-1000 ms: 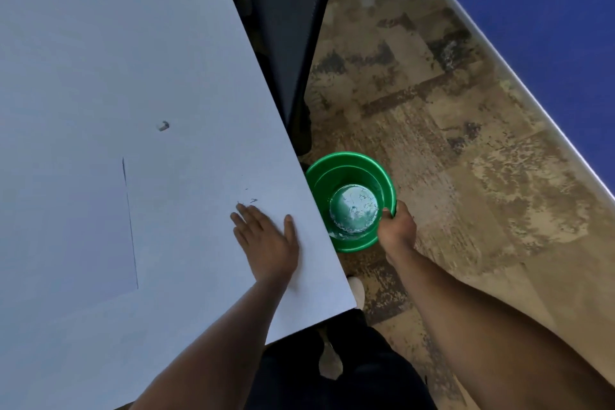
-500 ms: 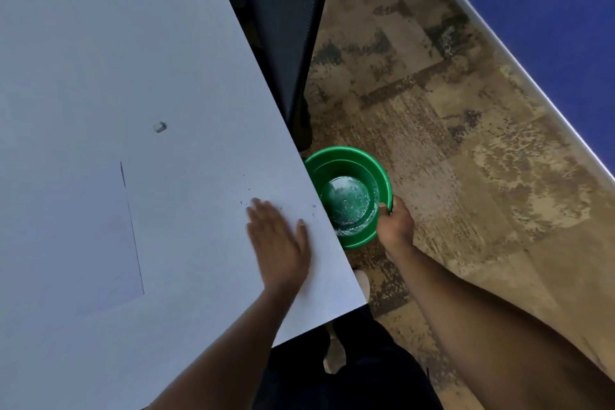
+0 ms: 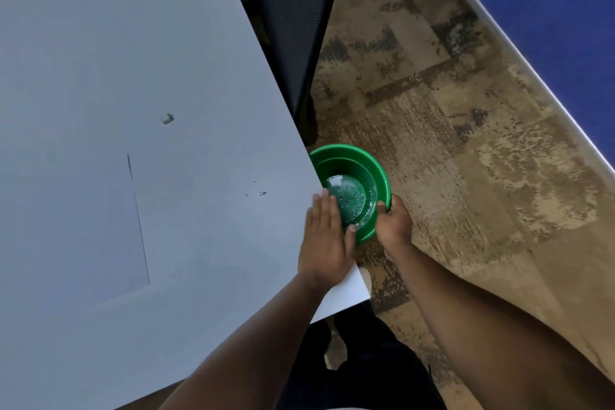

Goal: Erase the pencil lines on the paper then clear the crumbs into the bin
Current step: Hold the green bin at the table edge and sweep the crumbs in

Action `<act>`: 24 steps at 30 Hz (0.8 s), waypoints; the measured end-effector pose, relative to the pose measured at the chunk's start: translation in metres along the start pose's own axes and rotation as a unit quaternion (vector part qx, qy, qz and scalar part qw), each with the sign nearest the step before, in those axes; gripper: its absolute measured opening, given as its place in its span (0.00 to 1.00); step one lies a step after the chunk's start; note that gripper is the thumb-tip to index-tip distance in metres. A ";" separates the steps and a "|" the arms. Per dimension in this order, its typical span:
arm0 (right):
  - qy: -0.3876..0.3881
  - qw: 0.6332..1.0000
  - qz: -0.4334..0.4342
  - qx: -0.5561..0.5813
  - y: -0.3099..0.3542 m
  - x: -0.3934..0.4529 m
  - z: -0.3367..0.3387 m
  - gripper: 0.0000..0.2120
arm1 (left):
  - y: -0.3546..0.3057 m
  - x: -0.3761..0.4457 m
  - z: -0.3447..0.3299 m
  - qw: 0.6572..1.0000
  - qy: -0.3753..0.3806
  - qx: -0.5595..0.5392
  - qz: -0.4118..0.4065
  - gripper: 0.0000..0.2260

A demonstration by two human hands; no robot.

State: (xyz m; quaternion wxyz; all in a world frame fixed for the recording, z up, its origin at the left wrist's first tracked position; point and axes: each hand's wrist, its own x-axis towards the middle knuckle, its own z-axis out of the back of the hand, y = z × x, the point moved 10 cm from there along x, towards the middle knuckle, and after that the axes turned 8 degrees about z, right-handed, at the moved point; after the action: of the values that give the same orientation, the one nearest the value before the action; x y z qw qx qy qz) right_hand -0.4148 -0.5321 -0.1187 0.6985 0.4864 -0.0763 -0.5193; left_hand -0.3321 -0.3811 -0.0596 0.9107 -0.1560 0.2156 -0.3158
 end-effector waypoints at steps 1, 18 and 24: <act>-0.003 1.000 0.000 0.002 0.001 0.000 0.000 0.10 | -0.008 -0.002 0.001 1.000 -0.006 -0.003 -0.029 0.32; -0.011 1.000 0.011 0.011 -0.008 -0.006 0.001 0.08 | -0.030 0.017 -0.006 0.995 0.010 0.046 0.091 0.39; -0.001 0.999 -0.009 0.032 -0.010 -0.004 0.006 0.06 | 0.001 0.017 0.025 0.990 -0.062 0.027 0.120 0.38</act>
State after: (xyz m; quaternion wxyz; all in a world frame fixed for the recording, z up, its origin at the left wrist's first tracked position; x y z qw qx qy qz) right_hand -0.4270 -0.5326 -0.1214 0.6781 0.5082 -0.0894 -0.5233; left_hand -0.3077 -0.3874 -0.0432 0.9576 -0.1233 0.1673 -0.1995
